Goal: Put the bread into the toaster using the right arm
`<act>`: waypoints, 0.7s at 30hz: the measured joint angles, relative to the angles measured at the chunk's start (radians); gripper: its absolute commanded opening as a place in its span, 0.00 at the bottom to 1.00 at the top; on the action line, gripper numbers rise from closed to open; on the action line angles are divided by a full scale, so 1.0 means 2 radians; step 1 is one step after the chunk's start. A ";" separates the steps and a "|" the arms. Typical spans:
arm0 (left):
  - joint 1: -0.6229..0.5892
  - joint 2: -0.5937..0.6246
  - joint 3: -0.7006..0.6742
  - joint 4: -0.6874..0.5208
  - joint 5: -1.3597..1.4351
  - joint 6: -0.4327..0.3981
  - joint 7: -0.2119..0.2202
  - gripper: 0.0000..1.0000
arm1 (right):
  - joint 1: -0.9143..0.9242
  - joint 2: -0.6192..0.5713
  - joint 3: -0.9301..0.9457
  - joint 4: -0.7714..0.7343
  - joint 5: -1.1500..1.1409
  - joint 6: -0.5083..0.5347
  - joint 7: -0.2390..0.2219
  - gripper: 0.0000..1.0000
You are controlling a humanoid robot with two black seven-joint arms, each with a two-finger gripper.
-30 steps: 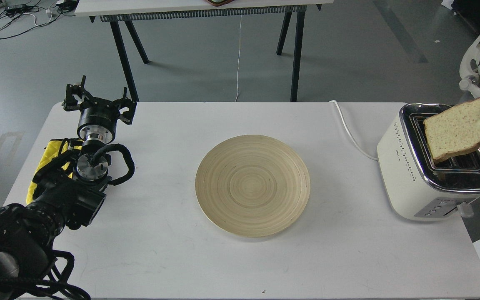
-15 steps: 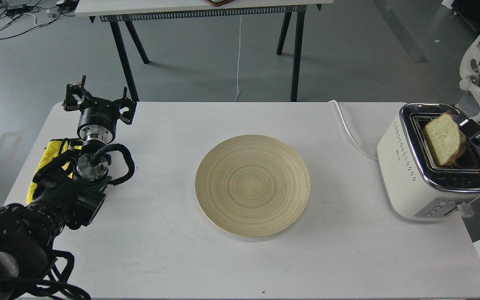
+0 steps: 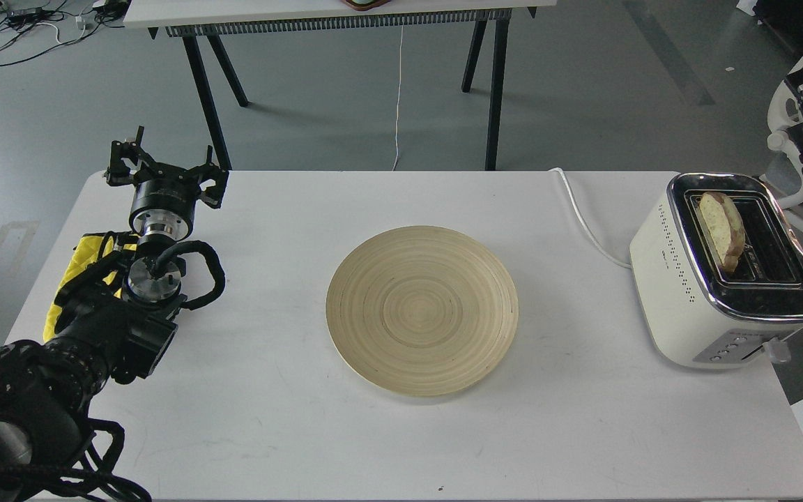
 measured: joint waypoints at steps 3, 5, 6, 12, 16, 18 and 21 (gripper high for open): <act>0.000 0.000 0.000 0.000 0.000 0.000 0.000 1.00 | -0.002 0.046 0.038 -0.003 0.028 0.055 0.004 0.99; 0.000 0.000 0.000 0.000 0.000 0.000 0.000 1.00 | -0.005 0.084 0.053 -0.003 0.036 0.085 0.006 0.99; 0.000 0.000 0.000 0.000 0.000 0.000 0.000 1.00 | -0.005 0.103 0.057 -0.005 0.038 0.094 0.008 0.99; 0.000 0.000 0.000 0.000 0.000 0.000 0.000 1.00 | -0.008 0.216 0.066 -0.055 0.048 0.171 0.032 0.99; 0.000 0.000 0.000 0.000 0.000 0.000 0.000 1.00 | -0.014 0.289 0.083 -0.137 0.085 0.262 0.034 0.99; 0.000 0.000 0.000 0.000 0.000 0.000 0.000 1.00 | -0.016 0.322 0.099 -0.191 0.102 0.311 0.034 0.99; 0.000 0.000 0.000 0.000 0.000 0.000 0.000 1.00 | -0.016 0.378 0.130 -0.276 0.115 0.384 0.034 0.99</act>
